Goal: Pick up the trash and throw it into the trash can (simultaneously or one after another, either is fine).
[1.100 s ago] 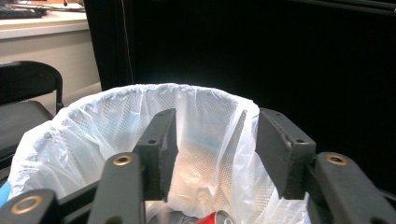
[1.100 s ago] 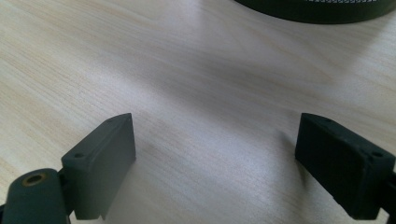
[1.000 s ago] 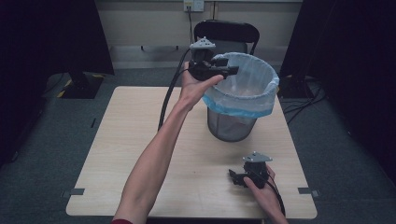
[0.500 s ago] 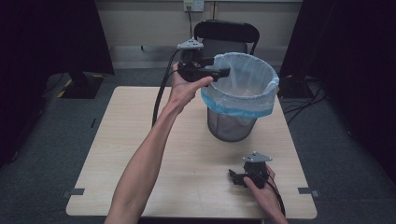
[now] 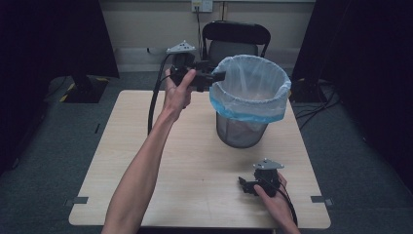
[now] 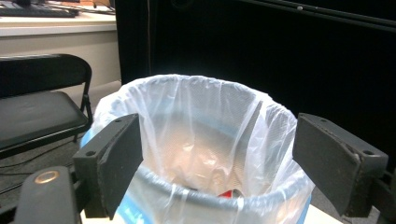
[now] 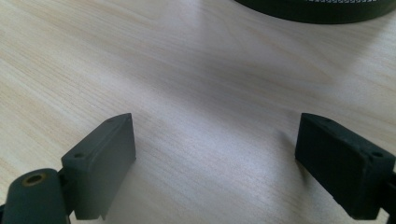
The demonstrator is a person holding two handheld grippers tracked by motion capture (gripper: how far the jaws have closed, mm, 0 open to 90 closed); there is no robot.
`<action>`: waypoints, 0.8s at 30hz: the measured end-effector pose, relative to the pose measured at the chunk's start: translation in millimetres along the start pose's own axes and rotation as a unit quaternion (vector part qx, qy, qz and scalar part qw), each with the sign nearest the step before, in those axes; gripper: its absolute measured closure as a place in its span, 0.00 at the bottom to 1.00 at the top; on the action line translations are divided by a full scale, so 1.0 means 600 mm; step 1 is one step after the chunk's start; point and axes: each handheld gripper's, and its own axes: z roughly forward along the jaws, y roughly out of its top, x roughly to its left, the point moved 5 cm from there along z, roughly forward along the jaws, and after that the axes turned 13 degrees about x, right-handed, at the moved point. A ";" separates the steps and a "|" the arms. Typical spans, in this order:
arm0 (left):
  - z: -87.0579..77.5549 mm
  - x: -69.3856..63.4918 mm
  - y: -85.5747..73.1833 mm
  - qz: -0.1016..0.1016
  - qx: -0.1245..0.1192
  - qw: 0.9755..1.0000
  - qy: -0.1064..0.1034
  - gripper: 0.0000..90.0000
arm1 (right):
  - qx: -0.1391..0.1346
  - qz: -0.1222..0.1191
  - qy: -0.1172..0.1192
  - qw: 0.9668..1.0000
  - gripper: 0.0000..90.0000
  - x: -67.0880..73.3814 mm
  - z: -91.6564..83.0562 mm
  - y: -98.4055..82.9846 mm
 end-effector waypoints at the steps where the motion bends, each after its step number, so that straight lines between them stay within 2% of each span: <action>1: -0.003 0.003 -0.004 -0.001 0.001 1.000 0.004 0.17 | 0.000 0.000 0.000 1.000 0.13 0.000 0.000 0.000; 8: -0.035 0.015 -0.023 0.000 0.005 1.000 0.021 0.18 | 0.000 -0.001 0.000 1.000 0.13 0.000 0.000 0.000; 11: -0.047 0.019 -0.029 -0.006 0.009 1.000 0.023 0.18 | 0.000 -0.001 0.000 1.000 0.13 0.000 0.000 0.000; 16: -0.069 0.014 -0.037 0.004 0.018 1.000 0.021 0.18 | 0.000 -0.001 0.000 1.000 0.13 0.000 0.000 0.000; 19: -0.079 0.014 -0.042 0.017 0.024 0.998 0.046 0.19 | 0.000 -0.001 0.000 1.000 0.13 0.000 0.000 0.000; 20: -0.083 0.013 -0.044 0.016 0.023 0.998 0.053 0.24 | 0.000 -0.001 0.000 1.000 0.13 0.000 0.000 0.000; 22: -0.091 0.011 -0.048 0.012 0.016 0.999 0.044 0.23 | 0.001 -0.001 0.000 1.000 0.13 0.000 0.000 0.000; 24: -0.097 0.009 -0.054 0.016 0.016 0.998 0.053 0.23 | 0.000 -0.001 0.000 1.000 0.13 0.000 0.000 0.000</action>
